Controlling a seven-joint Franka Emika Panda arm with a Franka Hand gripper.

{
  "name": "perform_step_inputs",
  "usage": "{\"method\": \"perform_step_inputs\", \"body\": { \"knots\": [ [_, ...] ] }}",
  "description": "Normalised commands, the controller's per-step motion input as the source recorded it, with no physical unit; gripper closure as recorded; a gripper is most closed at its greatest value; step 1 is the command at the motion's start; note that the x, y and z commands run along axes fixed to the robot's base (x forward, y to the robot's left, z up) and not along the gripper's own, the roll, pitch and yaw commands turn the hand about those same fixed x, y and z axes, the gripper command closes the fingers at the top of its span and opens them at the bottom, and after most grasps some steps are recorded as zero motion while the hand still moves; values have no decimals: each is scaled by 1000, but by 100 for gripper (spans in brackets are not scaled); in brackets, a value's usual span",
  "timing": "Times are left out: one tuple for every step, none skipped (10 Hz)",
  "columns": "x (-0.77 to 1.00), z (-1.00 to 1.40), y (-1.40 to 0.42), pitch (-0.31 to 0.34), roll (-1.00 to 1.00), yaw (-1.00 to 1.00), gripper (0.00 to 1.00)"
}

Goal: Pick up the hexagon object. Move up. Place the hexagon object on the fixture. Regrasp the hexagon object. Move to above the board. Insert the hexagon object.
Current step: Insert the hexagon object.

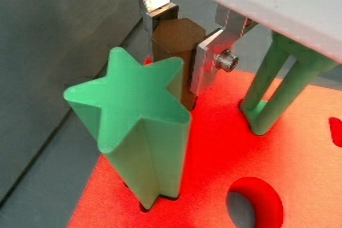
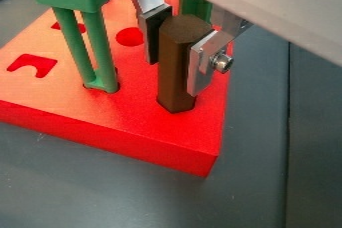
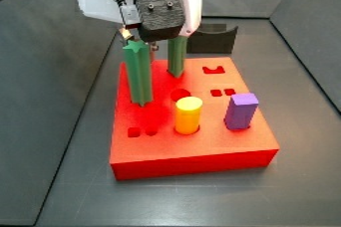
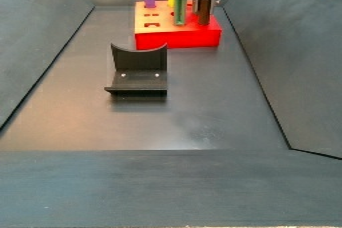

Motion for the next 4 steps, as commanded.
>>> {"method": "perform_step_inputs", "body": {
  "knots": [
    [0, 0, 0, -26, 0, 0, 100],
    [0, 0, 0, -4, 0, 0, 100],
    [0, 0, 0, 0, 6, 0, 100],
    [0, 0, 0, 0, 0, 0, 100]
  ]
}}
